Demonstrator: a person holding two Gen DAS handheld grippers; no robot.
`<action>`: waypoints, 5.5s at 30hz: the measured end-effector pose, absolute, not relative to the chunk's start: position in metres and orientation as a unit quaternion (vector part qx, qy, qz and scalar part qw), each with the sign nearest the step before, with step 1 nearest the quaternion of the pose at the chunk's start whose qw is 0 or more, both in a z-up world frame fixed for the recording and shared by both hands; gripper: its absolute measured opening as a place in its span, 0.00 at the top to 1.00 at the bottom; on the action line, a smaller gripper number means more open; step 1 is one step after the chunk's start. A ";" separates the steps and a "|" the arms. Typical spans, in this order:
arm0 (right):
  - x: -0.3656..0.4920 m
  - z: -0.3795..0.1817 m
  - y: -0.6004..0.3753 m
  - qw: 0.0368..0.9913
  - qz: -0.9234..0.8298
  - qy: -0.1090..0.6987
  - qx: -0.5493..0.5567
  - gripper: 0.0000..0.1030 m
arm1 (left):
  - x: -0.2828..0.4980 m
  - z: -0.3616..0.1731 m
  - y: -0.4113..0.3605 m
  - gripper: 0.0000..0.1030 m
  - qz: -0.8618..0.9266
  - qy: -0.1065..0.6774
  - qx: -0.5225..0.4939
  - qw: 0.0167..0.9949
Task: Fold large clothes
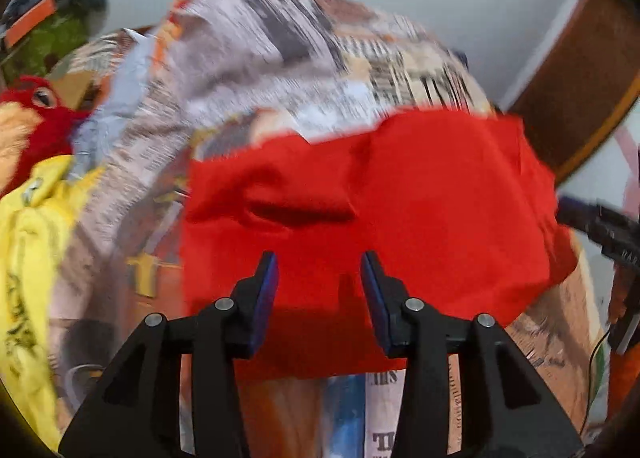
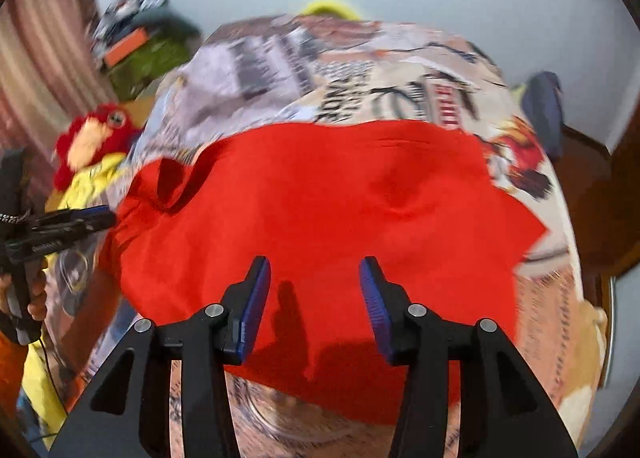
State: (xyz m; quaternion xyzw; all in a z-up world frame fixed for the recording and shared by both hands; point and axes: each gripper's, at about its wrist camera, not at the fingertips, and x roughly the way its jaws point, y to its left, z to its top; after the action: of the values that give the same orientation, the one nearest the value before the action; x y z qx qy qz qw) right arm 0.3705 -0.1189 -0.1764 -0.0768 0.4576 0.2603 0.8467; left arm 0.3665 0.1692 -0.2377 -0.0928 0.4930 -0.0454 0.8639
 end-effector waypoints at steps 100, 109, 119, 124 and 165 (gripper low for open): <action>0.344 -0.194 -0.047 0.845 0.252 0.459 -0.112 0.33 | 0.310 -0.230 0.246 0.93 0.052 0.279 -0.427 0.859; 0.323 -0.227 0.014 0.810 0.316 0.474 -0.137 0.26 | 0.288 -0.175 0.251 0.93 0.082 0.225 -0.386 0.891; 0.315 -0.193 -0.035 0.822 0.331 0.452 -0.106 0.26 | 0.329 -0.125 0.168 0.93 0.020 0.237 -0.298 0.925; 0.331 -0.177 -0.133 0.856 0.260 0.446 -0.030 0.26 | 0.362 -0.107 0.092 0.93 -0.052 0.258 -0.260 0.929; 0.327 -0.178 -0.158 0.841 0.230 0.489 0.020 0.26 | 0.328 -0.234 0.065 0.28 -0.051 0.488 -0.068 0.869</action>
State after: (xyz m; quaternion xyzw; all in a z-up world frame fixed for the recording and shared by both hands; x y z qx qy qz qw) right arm 0.3275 -0.1579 -0.1780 0.0195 0.4893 0.2298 0.8410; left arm 0.3275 0.0650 -0.2344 -0.0681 0.4879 -0.0506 0.8687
